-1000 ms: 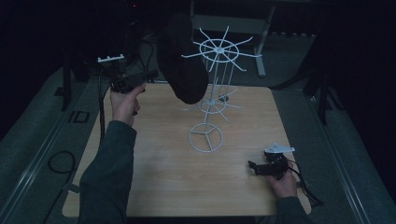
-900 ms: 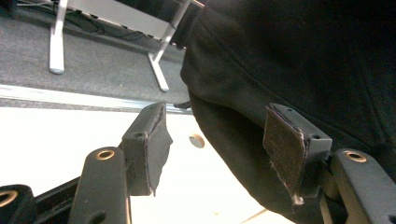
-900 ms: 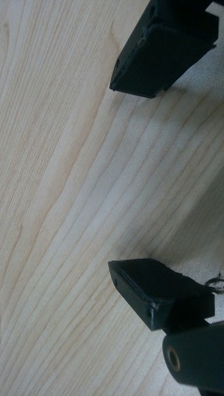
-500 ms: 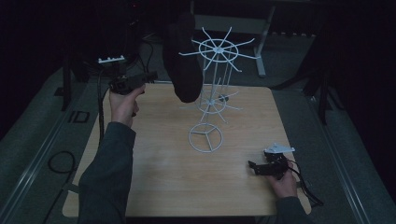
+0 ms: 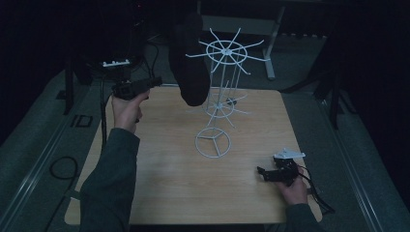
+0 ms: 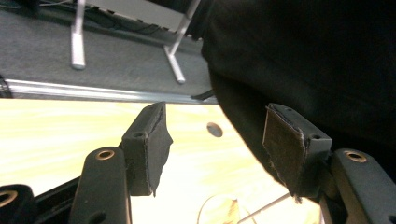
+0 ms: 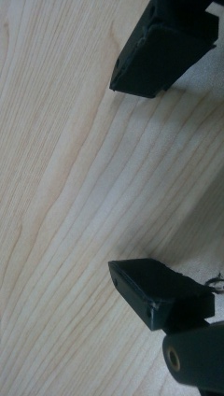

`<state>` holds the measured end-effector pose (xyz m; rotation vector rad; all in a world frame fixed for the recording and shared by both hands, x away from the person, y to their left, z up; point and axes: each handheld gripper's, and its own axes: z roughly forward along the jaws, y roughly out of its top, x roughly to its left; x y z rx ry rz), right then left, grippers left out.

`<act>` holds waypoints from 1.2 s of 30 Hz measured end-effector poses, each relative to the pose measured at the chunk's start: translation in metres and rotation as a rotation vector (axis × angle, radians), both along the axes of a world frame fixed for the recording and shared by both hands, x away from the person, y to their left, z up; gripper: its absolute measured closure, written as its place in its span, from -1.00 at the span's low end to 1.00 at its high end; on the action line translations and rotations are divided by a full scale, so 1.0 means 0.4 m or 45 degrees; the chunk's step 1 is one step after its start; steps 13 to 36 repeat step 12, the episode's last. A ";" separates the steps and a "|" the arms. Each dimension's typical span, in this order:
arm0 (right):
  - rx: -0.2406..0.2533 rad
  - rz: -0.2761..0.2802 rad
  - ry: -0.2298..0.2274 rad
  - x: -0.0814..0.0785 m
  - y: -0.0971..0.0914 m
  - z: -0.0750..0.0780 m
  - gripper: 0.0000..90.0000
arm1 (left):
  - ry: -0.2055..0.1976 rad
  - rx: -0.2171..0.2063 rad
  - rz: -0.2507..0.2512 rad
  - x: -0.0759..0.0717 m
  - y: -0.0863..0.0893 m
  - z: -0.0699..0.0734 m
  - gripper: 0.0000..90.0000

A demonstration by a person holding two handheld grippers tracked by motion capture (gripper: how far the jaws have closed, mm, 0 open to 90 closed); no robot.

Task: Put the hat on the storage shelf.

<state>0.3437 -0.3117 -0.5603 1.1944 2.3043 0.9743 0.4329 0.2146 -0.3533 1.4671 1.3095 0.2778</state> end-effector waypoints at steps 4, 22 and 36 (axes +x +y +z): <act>0.001 0.000 0.000 0.000 0.000 0.000 -0.74 | 0.014 0.000 0.014 -0.007 0.012 -0.012 -0.09; -0.001 0.001 0.002 -0.001 0.000 0.000 -0.74 | 0.051 0.071 0.049 -0.030 0.036 -0.037 -0.09; -0.001 0.001 0.002 -0.001 0.000 0.000 -0.74 | 0.051 0.071 0.049 -0.030 0.036 -0.037 -0.09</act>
